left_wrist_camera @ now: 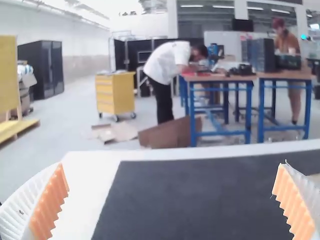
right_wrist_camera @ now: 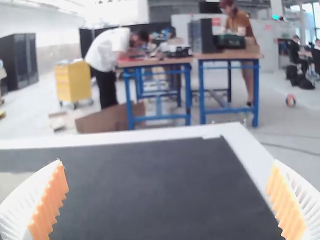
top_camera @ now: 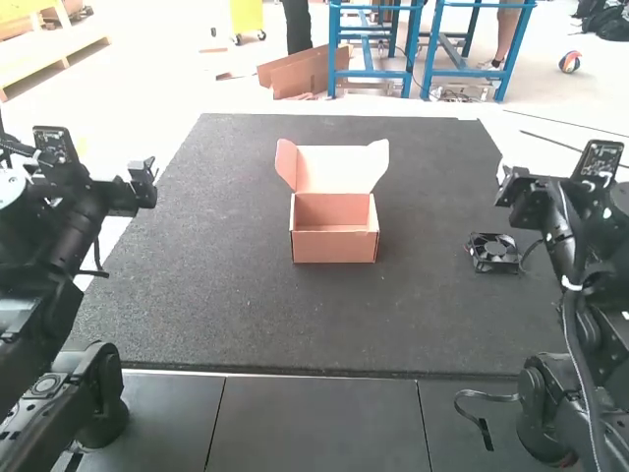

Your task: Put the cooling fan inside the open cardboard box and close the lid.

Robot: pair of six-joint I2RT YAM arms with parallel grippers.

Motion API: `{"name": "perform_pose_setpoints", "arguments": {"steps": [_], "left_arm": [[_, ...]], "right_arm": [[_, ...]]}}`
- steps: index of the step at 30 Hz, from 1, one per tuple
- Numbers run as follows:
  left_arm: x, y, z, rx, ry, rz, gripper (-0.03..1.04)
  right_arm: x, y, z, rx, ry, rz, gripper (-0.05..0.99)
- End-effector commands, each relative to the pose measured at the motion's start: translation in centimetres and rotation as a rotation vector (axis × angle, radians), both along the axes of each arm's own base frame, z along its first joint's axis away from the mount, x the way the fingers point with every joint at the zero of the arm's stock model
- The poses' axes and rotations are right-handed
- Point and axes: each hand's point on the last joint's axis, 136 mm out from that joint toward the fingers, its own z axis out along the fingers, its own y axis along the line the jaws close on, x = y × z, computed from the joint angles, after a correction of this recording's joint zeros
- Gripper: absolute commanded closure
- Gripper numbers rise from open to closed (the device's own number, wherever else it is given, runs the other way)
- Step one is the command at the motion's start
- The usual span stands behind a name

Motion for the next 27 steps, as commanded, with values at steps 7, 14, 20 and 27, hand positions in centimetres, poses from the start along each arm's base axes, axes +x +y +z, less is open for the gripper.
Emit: {"name": "perform_pose_setpoints", "arguments": {"steps": [7,14,20,27], "left_arm": [[3.1,1.2,4.9,0.0,0.073,0.054,0.04],[6.2,1.3,4.7,-0.008,0.305,0.051,0.04],[7.2,1.3,2.7,-0.013,0.477,0.045,0.04],[6.9,1.3,0.8,-0.012,0.612,0.05,0.04]], "right_arm": [[4.2,-1.6,3.4,-0.016,0.192,-0.108,0.02],[8.5,-2.8,1.6,-0.073,0.504,-0.177,0.02],[10.0,-3.8,5.6,-0.111,0.485,-0.178,0.04],[10.9,-6.5,2.8,-0.068,0.679,-0.259,0.06]]}}
